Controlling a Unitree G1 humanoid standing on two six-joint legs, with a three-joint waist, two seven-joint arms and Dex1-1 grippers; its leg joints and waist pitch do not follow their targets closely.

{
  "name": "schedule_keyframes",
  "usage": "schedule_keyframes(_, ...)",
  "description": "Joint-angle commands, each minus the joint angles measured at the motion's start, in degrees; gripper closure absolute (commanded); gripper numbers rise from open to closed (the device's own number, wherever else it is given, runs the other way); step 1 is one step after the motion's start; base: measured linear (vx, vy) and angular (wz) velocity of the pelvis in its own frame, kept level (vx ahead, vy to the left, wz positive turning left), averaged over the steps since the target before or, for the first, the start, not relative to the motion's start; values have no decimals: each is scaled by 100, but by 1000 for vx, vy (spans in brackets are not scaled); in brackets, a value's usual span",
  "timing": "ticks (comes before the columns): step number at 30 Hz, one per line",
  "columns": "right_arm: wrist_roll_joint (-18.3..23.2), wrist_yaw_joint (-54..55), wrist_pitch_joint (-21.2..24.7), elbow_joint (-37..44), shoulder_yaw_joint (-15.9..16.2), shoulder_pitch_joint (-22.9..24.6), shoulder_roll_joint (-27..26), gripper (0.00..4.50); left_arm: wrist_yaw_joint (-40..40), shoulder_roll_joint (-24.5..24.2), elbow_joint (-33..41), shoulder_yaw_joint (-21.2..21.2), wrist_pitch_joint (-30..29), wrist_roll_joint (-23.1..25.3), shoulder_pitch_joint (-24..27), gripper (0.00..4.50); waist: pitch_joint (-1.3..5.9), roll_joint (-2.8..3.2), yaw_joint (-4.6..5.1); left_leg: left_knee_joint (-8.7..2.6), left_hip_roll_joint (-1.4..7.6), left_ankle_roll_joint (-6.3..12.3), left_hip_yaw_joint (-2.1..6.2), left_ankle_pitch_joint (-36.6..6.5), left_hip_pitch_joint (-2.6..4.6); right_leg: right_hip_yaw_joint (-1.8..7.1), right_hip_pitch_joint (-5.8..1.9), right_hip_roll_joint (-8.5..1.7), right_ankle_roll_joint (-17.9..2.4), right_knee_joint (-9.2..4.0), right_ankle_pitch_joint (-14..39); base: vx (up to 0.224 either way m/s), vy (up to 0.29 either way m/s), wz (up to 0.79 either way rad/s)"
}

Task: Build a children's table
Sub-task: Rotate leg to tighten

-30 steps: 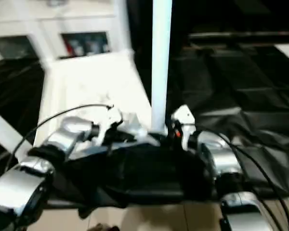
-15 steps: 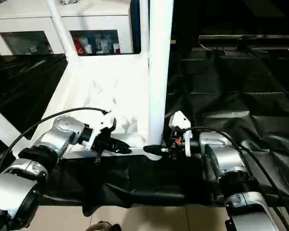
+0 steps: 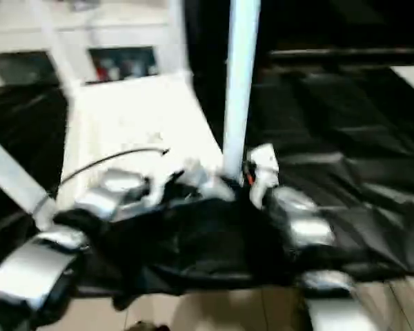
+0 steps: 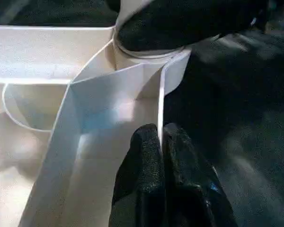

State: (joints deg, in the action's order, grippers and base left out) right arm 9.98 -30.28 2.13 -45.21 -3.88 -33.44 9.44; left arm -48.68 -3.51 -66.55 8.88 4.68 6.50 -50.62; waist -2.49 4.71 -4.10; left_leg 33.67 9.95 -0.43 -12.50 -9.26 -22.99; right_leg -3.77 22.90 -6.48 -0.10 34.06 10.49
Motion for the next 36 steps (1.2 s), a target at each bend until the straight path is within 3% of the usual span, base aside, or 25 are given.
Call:
schedule_keyframes(1,101,495,373,-444,-100,85,-339,202,416,193,56,-174,83,-149,-194,450,357,-63,13,-474,312,-16,240,-2069,190,182,-176,-304,-1189,-481,1518,0,0,0)
schedule_keyframes(4,-10,564,282,-398,-29,31,-570,202,504,299,17,-128,167,-93,-201,450,375,-72,35,-451,304,163,227,-1837,163,170,-205,-299,-1271,-450,1126,0,0,0)
schedule_keyframes(5,-57,537,217,-402,29,10,-619,202,506,310,-1,-121,196,-82,-202,450,372,-45,39,-448,304,218,223,-1780,151,162,-209,-288,-1296,-445,1015,0,0,0)
schedule_keyframes(9,-211,66,-158,-305,341,50,-641,202,401,271,-32,-58,318,-15,-172,450,366,-47,41,-451,311,248,226,-1879,153,154,-218,-297,-1303,-454,1131,0,0,0)
schedule_keyframes(10,-186,-189,-205,-196,398,102,-605,146,297,236,-35,-36,364,-28,-152,450,369,-48,38,-451,315,246,226,-1887,156,156,-223,-298,-1304,-451,1139,0,0,0)
schedule_keyframes(12,-140,-447,-183,-72,429,150,-546,132,153,197,-27,-16,409,-46,-127,450,371,-49,27,-450,318,264,224,-1872,154,153,-227,-291,-1313,-445,1109,0,0,0)
schedule_keyframes(16,-164,-1522,-62,456,760,376,-32,111,-222,45,12,24,516,-57,-50,450,372,-91,-13,-422,330,437,206,-1693,137,146,-244,-291,-1379,-419,893,0,0,0)
schedule_keyframes(19,-108,-2356,4,905,911,559,599,111,-575,-86,50,57,564,-61,-8,450,367,-85,-85,-407,341,511,205,-1618,139,157,-255,-304,-1329,-434,994,0,0,0)
schedule_keyframes(24,33,-3223,189,1299,679,701,1549,111,-859,-232,28,91,653,-12,4,450,377,-111,-163,-384,350,549,200,-1544,158,165,-241,-300,-1344,-427,1043,0,0,0)
schedule_keyframes(28,198,-3779,410,1740,655,981,2085,111,-1165,-316,55,134,741,6,52,450,378,-125,-216,-360,343,678,201,-1379,127,158,-256,-310,-1360,-417,909,0,0,0)
schedule_keyframes(30,225,-3952,482,1920,697,1118,2271,111,-1249,-346,59,141,773,13,64,450,373,-179,-220,-354,336,728,203,-1333,112,151,-263,-313,-1336,-425,975,0,0,0)
schedule_keyframes(36,290,-4039,640,2195,630,1286,2395,111,-1318,-383,59,162,828,11,77,450,373,-145,-227,-355,345,704,213,-1338,123,148,-233,-299,-1276,-440,1239,0,0,0)
